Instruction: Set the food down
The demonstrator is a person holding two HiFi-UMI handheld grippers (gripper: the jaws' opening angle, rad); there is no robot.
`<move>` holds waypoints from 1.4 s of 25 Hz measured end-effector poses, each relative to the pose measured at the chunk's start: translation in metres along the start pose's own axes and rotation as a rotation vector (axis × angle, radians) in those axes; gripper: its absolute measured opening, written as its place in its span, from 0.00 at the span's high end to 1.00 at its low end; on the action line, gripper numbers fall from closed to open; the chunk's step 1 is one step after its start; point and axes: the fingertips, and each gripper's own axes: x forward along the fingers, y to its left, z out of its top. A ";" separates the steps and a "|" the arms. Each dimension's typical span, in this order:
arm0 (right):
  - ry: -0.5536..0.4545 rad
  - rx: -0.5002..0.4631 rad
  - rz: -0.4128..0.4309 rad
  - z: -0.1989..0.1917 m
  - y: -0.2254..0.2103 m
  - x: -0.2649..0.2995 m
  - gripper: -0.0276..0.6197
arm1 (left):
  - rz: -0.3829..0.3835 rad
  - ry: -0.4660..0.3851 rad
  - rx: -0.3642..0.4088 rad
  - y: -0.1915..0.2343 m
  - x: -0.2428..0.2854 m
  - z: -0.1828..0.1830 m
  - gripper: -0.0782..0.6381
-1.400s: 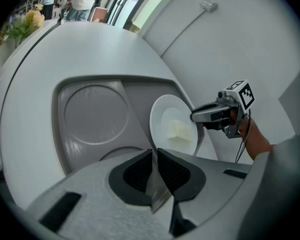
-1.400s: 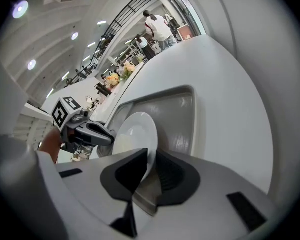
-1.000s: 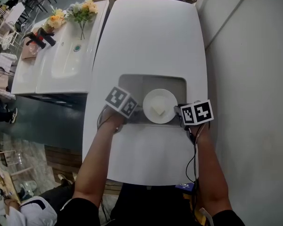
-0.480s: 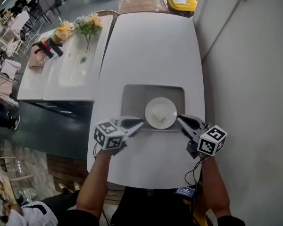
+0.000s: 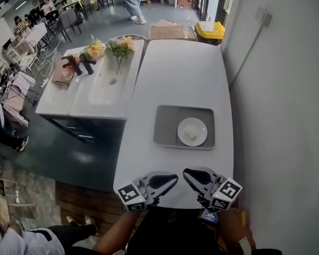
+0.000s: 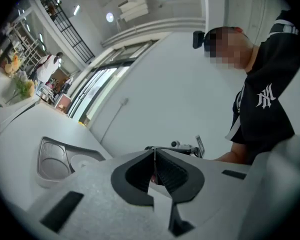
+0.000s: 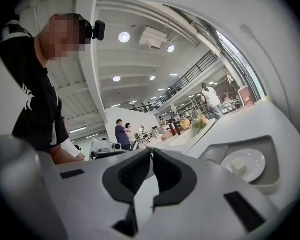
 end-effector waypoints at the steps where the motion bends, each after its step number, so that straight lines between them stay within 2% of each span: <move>1: -0.008 0.000 -0.007 -0.002 0.011 -0.002 0.93 | -0.014 -0.004 -0.004 -0.010 -0.005 -0.004 0.87; 4: -0.038 -0.001 -0.036 -0.005 0.038 -0.011 0.94 | -0.060 0.006 0.017 -0.037 -0.019 -0.017 0.88; 7: -0.061 -0.013 -0.035 -0.006 0.064 -0.019 0.94 | -0.108 0.064 0.039 -0.058 -0.029 -0.040 0.88; 10: -0.072 -0.032 -0.027 -0.008 0.086 -0.025 0.95 | -0.140 0.072 0.037 -0.082 -0.032 -0.042 0.88; 18: -0.081 -0.033 0.064 -0.010 0.109 -0.035 0.95 | -0.079 -0.013 0.070 -0.111 -0.037 -0.029 0.88; 21: -0.103 -0.012 0.082 -0.007 0.116 -0.048 0.95 | -0.051 -0.001 0.084 -0.122 -0.031 -0.031 0.88; 25: -0.085 -0.037 0.115 -0.016 0.121 -0.064 0.95 | -0.014 0.008 0.063 -0.130 -0.027 -0.042 0.88; 30: -0.115 -0.049 0.145 -0.012 0.127 -0.074 0.95 | 0.008 0.027 0.113 -0.135 -0.023 -0.044 0.88; 35: -0.123 -0.048 0.151 -0.014 0.131 -0.085 0.95 | 0.010 0.032 0.110 -0.144 -0.022 -0.054 0.88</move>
